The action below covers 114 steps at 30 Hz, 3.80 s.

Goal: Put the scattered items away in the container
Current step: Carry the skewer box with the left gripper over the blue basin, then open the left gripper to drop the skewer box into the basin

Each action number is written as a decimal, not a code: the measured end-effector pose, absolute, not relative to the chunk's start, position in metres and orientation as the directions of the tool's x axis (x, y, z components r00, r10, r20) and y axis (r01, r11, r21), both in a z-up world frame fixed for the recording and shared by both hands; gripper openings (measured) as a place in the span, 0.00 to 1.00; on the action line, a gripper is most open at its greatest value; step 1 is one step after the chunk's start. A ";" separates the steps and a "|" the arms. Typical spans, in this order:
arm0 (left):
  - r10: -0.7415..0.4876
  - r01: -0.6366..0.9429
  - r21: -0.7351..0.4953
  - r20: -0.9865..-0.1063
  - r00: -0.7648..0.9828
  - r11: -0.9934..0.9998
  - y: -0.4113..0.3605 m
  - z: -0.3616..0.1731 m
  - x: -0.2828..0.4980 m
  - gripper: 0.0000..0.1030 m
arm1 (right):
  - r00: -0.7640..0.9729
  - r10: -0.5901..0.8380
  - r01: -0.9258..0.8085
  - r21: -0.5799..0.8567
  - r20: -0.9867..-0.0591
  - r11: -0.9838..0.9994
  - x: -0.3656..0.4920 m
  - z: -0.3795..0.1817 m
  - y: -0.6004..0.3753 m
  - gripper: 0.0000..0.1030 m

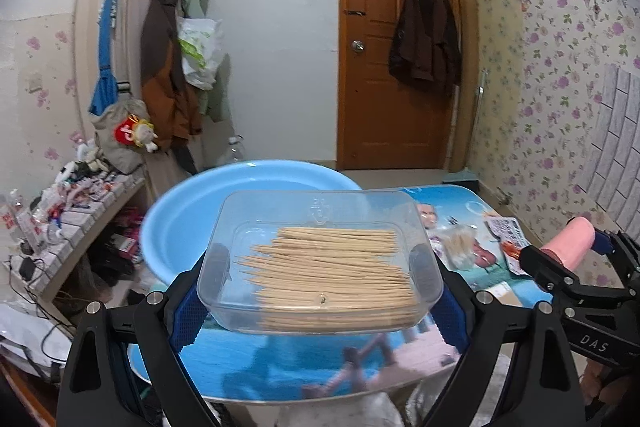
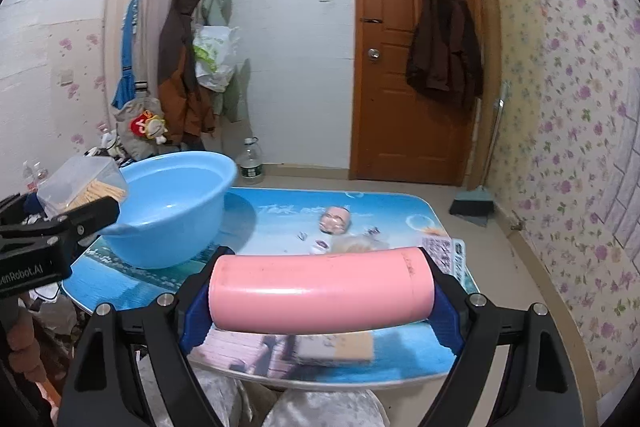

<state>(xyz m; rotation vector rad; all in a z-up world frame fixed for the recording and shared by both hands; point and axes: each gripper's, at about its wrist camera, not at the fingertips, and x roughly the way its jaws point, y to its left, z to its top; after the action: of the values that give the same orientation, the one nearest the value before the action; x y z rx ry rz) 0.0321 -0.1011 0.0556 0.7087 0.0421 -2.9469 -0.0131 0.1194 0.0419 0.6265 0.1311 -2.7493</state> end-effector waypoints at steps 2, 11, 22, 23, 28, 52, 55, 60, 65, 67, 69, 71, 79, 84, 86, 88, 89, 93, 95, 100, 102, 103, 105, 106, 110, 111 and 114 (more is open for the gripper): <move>-0.116 0.132 -0.004 -0.454 -0.884 -0.991 -0.113 0.059 0.033 0.89 | -0.853 -0.299 0.343 -0.026 -0.429 -0.939 -0.014 0.047 0.111 0.86; -0.190 0.208 0.008 -0.445 -0.875 -0.978 -0.166 0.079 0.032 0.89 | -0.830 -0.385 0.442 -0.053 -0.404 -0.896 -0.026 0.085 0.063 0.86; -0.232 0.238 0.042 -0.438 -0.869 -0.970 -0.206 0.091 0.010 0.89 | -0.791 -0.452 0.527 -0.083 -0.413 -0.846 -0.059 0.106 -0.010 0.86; -0.232 0.238 0.043 -0.440 -0.867 -0.970 -0.208 0.090 0.008 0.89 | -0.789 -0.454 0.532 -0.092 -0.414 -0.842 -0.062 0.106 -0.018 0.86; -0.221 0.236 0.028 -0.471 -0.854 -0.971 -0.219 0.081 -0.006 0.89 | -0.773 -0.463 0.552 -0.099 -0.435 -0.828 -0.081 0.099 -0.043 0.86; -0.169 0.178 0.049 -0.626 -0.761 -0.983 -0.199 0.030 -0.066 0.90 | -0.790 -0.381 0.480 -0.099 -0.481 -0.871 -0.142 0.074 -0.063 0.86; -0.154 0.163 0.047 -0.647 -0.747 -0.986 -0.193 0.026 -0.074 0.90 | -0.795 -0.370 0.467 -0.097 -0.481 -0.879 -0.146 0.073 -0.058 0.86; -0.150 0.142 0.068 -0.675 -0.722 -0.988 -0.184 0.018 -0.084 0.90 | -0.799 -0.355 0.446 -0.084 -0.485 -0.891 -0.152 0.072 -0.047 0.86; -0.157 0.136 0.086 -0.701 -0.695 -0.987 -0.178 0.008 -0.093 0.90 | -0.800 -0.348 0.440 -0.082 -0.489 -0.894 -0.153 0.070 -0.040 0.86; -0.145 0.139 0.067 -0.711 -0.688 -0.988 -0.179 0.006 -0.095 0.90 | -0.798 -0.348 0.440 -0.081 -0.492 -0.894 -0.153 0.068 -0.038 0.86; -0.151 0.145 0.071 -0.717 -0.681 -0.987 -0.179 0.006 -0.096 0.90 | -0.797 -0.347 0.440 -0.082 -0.494 -0.894 -0.153 0.067 -0.036 0.86; -0.147 0.142 0.068 -0.722 -0.676 -0.988 -0.179 0.006 -0.098 0.90 | -0.795 -0.347 0.441 -0.082 -0.498 -0.894 -0.152 0.066 -0.035 0.86; -0.116 0.137 0.032 -0.737 -0.666 -0.990 -0.182 0.004 -0.101 0.90 | -0.795 -0.350 0.441 -0.076 -0.496 -0.894 -0.150 0.066 -0.033 0.86; -0.121 0.143 0.033 -0.735 -0.667 -0.989 -0.184 0.005 -0.098 0.90 | -0.795 -0.349 0.442 -0.079 -0.497 -0.894 -0.148 0.066 -0.035 0.86; -0.121 0.141 0.033 -0.728 -0.675 -0.989 -0.184 0.007 -0.094 0.90 | -0.794 -0.350 0.442 -0.077 -0.497 -0.894 -0.147 0.066 -0.035 0.86; -0.122 0.142 0.032 -0.716 -0.688 -0.989 -0.184 0.010 -0.088 0.90 | -0.794 -0.350 0.443 -0.077 -0.498 -0.893 -0.146 0.065 -0.035 0.86; -0.126 0.144 0.033 -0.704 -0.699 -0.989 -0.183 0.012 -0.085 0.91 | -0.793 -0.352 0.444 -0.076 -0.498 -0.893 -0.145 0.065 -0.035 0.86; -0.155 0.153 0.062 -0.658 -0.737 -0.986 -0.183 0.021 -0.074 0.98 | -0.786 -0.365 0.462 -0.082 -0.499 -0.883 -0.137 0.065 -0.040 0.86; -0.156 0.152 0.064 -0.658 -0.736 -0.986 -0.183 0.022 -0.072 0.98 | -0.784 -0.367 0.468 -0.088 -0.501 -0.879 -0.134 0.065 -0.045 0.86; -0.164 0.174 0.049 -0.646 -0.746 -0.983 -0.191 0.027 -0.060 0.98 | -0.776 -0.373 0.474 -0.080 -0.508 -0.877 -0.129 0.066 -0.051 0.86; -0.163 0.192 0.026 -0.644 -0.748 -0.981 -0.198 0.027 -0.051 0.98 | -0.775 -0.373 0.476 -0.081 -0.510 -0.876 -0.127 0.065 -0.054 0.86; -0.165 0.199 0.019 -0.643 -0.748 -0.980 -0.202 0.026 -0.047 0.99 | -0.773 -0.374 0.477 -0.082 -0.512 -0.875 -0.127 0.065 -0.055 0.86; -0.170 0.212 0.011 -0.640 -0.749 -0.977 -0.206 0.024 -0.038 0.99 | -0.765 -0.378 0.485 -0.080 -0.521 -0.871 -0.126 0.063 -0.060 0.86; -0.173 0.216 0.010 -0.637 -0.751 -0.976 -0.207 0.023 -0.033 0.99 | -0.761 -0.380 0.488 -0.078 -0.525 -0.869 -0.126 0.063 -0.062 0.86; -0.182 0.227 0.008 -0.623 -0.761 -0.974 -0.215 0.021 -0.019 1.00 | -0.738 -0.406 0.521 -0.073 -0.539 -0.850 -0.123 0.058 -0.075 0.86; -0.185 0.232 0.005 -0.620 -0.762 -0.973 -0.218 0.020 -0.016 1.00 | -0.727 -0.419 0.536 -0.068 -0.543 -0.841 -0.122 0.056 -0.079 0.86; -0.180 0.237 -0.011 -0.617 -0.766 -0.971 -0.227 0.019 -0.009 1.00 | -0.708 -0.433 0.560 -0.070 -0.558 -0.825 -0.121 0.050 -0.089 0.86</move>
<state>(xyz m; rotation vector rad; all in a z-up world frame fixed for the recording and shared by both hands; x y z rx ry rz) -0.0093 -0.2267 0.0194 0.9506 0.1297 -2.7564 -0.1205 -0.0891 0.0496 0.7266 0.3183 -2.4684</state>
